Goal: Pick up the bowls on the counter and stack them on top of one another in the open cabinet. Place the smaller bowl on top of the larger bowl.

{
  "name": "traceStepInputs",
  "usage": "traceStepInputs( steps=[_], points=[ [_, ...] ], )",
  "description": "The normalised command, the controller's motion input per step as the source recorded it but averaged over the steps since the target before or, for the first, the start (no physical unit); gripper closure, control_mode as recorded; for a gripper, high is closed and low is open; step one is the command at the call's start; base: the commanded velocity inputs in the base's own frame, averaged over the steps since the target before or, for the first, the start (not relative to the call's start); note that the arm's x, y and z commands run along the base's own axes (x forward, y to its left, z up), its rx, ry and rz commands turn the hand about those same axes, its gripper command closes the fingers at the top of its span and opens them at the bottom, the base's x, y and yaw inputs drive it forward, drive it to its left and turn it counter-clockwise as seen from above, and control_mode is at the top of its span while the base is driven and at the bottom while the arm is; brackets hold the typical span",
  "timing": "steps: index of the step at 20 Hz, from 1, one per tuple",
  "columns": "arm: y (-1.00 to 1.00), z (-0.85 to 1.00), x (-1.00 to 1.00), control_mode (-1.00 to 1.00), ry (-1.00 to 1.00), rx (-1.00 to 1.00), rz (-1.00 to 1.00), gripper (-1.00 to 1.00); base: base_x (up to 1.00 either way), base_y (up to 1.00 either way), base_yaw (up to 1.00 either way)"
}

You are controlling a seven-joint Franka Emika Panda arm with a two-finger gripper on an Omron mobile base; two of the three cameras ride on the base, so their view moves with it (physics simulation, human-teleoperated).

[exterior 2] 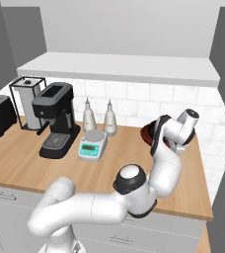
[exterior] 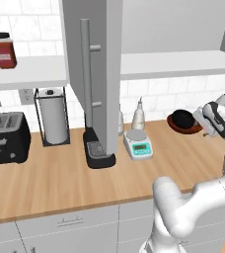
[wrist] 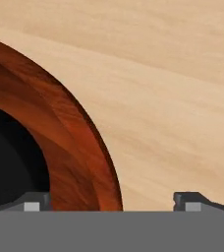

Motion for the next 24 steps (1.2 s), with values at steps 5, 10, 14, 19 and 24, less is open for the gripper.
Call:
traceStepInputs(
  steps=[5,10,14,19,24],
  points=[
    [0.12,-0.14,0.51,-1.0,0.0,0.0,0.0,-1.0,0.0,0.0,0.0],
    [0.03,-0.02,0.05,-1.0,0.0,0.0,0.0,1.0,0.0,0.0,0.0],
    [0.0,0.14,-0.04,-1.0,-0.04,0.0,0.0,1.0,0.0,0.0,0.0],
    [0.41,0.43,-0.6,-1.0,-0.22,-0.05,0.02,1.0,0.0,0.0,0.0],
    [0.68,0.23,-1.0,-1.0,-0.2,-0.15,0.04,1.0,0.0,0.0,0.0]
  ],
)
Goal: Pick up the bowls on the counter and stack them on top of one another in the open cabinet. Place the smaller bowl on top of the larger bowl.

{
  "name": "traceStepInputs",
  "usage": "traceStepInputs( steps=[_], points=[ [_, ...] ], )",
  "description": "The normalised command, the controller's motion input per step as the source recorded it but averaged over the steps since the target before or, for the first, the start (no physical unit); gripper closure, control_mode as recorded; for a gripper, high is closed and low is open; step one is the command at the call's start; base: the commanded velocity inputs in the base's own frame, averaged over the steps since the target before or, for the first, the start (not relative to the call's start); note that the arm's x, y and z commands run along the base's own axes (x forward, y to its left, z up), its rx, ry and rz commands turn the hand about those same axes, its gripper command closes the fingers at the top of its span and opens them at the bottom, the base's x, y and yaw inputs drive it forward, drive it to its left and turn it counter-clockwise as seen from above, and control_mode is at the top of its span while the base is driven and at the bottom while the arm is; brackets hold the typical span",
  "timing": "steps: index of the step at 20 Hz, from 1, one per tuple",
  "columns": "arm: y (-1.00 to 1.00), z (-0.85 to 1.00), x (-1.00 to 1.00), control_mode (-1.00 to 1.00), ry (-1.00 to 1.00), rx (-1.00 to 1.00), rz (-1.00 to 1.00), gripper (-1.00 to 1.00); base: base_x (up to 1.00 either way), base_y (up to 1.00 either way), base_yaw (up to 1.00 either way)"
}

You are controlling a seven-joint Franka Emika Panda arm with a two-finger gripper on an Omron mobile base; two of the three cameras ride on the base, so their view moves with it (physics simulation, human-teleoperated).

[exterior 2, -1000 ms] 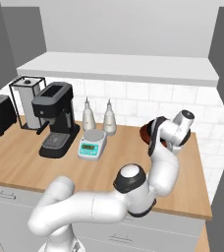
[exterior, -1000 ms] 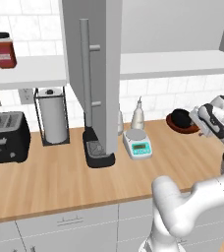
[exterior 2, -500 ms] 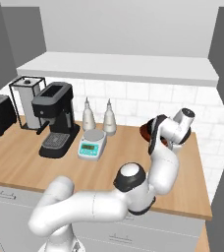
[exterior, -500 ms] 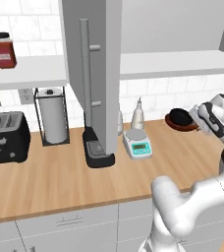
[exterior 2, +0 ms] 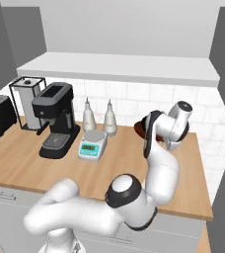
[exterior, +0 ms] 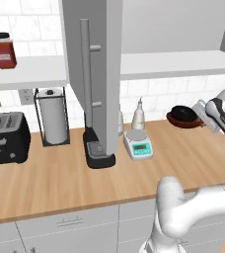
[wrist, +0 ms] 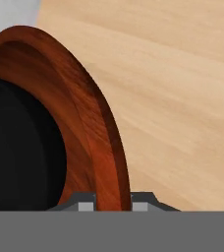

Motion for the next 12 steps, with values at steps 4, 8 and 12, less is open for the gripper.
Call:
traceStepInputs(
  steps=[4,8,12],
  points=[
    [0.54,0.35,-1.0,-1.0,-0.14,-0.09,0.01,1.0,0.0,0.0,0.0],
    [0.31,0.96,-1.0,-1.0,-0.19,0.0,0.05,1.0,0.0,0.0,0.0],
    [0.14,1.0,-1.0,-1.0,-0.18,0.0,0.06,1.0,0.0,0.0,0.0]
  ],
)
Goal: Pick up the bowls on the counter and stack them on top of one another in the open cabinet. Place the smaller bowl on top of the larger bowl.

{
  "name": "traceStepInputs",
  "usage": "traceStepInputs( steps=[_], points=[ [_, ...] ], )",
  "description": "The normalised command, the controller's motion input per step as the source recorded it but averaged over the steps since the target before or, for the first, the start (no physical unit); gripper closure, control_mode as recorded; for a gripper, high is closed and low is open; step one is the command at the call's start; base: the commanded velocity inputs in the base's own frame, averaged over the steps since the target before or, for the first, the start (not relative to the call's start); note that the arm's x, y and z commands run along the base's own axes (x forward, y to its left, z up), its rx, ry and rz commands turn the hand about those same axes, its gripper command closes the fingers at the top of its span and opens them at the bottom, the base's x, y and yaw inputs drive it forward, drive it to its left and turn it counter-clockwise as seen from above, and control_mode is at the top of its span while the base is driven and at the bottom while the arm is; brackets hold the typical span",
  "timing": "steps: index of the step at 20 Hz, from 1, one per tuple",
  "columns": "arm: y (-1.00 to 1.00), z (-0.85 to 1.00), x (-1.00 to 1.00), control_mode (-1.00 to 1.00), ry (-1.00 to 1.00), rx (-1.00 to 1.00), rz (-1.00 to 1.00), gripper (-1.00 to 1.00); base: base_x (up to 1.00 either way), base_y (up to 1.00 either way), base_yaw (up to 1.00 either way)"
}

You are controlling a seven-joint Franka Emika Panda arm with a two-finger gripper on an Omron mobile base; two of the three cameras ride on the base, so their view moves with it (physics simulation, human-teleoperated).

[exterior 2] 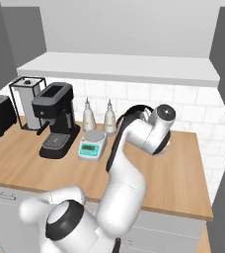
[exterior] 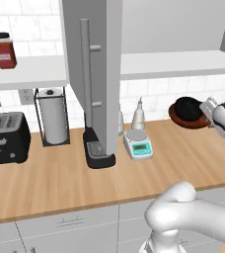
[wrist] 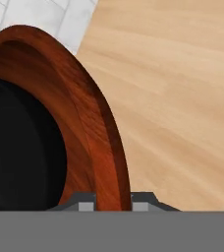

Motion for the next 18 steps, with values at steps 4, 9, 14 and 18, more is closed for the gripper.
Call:
traceStepInputs(
  steps=[4,9,14,18],
  points=[
    [0.0,1.0,-1.0,-1.0,-0.04,0.0,0.11,1.0,0.0,0.0,0.0],
    [0.0,1.0,-1.0,-1.0,-0.08,0.01,0.15,1.0,0.0,0.0,0.0],
    [0.0,1.0,-0.73,-1.0,-0.17,0.01,0.19,1.0,0.0,0.0,0.0],
    [0.0,1.0,-0.11,-1.0,-0.16,0.03,0.17,1.0,0.0,0.0,0.0]
  ],
)
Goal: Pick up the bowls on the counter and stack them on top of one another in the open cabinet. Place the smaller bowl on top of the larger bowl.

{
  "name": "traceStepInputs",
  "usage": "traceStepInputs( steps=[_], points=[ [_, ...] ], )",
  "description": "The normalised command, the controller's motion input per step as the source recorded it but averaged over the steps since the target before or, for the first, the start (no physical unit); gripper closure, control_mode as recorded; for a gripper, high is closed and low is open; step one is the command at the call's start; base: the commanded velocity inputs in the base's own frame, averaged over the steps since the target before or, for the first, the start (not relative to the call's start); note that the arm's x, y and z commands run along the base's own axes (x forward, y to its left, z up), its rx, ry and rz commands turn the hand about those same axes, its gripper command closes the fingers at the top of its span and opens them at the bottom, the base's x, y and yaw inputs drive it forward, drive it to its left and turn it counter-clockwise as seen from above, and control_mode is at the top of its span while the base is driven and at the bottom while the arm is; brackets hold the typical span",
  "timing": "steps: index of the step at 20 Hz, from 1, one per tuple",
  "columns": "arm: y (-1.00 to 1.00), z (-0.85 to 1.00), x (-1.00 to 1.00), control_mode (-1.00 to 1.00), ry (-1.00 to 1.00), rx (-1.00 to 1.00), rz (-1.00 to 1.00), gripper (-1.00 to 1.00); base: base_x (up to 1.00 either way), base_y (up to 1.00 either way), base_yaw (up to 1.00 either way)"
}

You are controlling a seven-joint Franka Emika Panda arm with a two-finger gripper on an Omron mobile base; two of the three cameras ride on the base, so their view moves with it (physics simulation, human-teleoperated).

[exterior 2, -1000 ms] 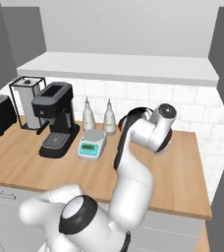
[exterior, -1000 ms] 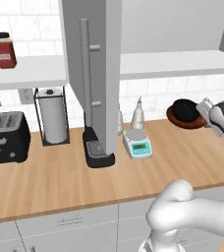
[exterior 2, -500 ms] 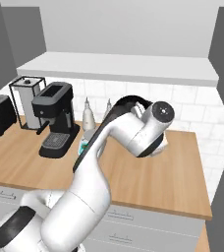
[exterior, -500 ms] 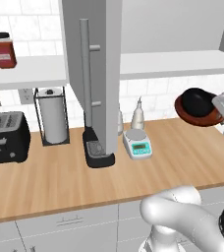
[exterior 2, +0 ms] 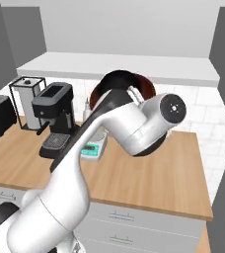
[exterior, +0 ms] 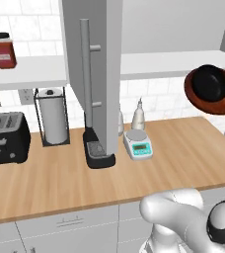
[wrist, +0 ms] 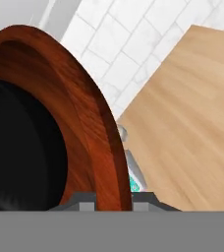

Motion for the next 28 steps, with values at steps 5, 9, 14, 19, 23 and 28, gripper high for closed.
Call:
traceStepInputs(
  steps=[5,9,14,19,23,28],
  points=[
    [0.05,0.5,0.83,-1.0,-0.02,0.01,0.06,1.0,0.0,0.0,0.0],
    [0.16,0.05,1.0,-1.0,0.0,0.0,0.0,1.0,0.0,0.0,0.0],
    [0.22,0.47,0.85,-1.0,-0.06,0.0,0.0,1.0,0.0,0.0,0.0],
    [0.26,0.36,0.77,-1.0,0.0,0.0,0.0,1.0,0.0,0.0,0.0],
    [0.23,0.01,0.39,-1.0,0.02,-0.06,0.0,1.0,0.0,0.0,0.0],
    [0.2,-0.05,0.45,-1.0,0.09,-0.08,0.0,1.0,0.0,0.0,0.0]
  ],
)
